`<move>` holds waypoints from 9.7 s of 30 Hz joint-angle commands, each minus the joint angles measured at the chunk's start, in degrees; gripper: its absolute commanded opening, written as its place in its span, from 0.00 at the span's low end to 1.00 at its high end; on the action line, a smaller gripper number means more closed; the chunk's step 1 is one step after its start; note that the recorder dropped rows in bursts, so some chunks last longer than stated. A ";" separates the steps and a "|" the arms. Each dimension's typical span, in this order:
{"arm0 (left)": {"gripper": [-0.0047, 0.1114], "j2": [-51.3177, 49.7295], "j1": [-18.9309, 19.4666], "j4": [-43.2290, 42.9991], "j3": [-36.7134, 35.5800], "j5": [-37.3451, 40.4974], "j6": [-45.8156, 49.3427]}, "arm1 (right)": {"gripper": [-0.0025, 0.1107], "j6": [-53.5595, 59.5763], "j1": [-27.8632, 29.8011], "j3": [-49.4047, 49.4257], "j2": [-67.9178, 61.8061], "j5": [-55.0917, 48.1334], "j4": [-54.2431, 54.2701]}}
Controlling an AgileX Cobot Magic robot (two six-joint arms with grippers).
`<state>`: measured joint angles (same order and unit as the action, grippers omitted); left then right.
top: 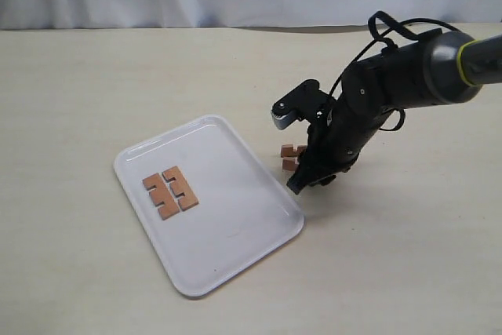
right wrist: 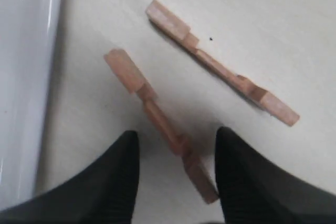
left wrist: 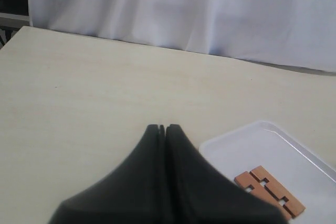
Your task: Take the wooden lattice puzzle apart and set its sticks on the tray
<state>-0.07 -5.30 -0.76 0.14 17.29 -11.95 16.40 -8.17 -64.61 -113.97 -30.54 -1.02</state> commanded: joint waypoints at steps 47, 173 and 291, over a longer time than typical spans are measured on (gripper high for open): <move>0.04 0.07 -0.08 -0.12 -0.14 -0.92 -0.33 | 0.56 -2.69 -17.91 -1.37 1.49 12.92 16.72; 0.04 0.07 -0.08 -0.12 -0.14 -0.92 -0.33 | 0.72 -42.81 -15.06 -2.68 1.64 25.95 -16.16; 0.04 0.07 -0.08 -0.12 -0.14 -0.92 -0.33 | 0.06 -8.27 14.08 64.61 113.97 18.73 24.09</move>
<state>-0.07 -5.30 -0.76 0.14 16.95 -11.95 8.41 5.91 -0.21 -0.22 -11.00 23.11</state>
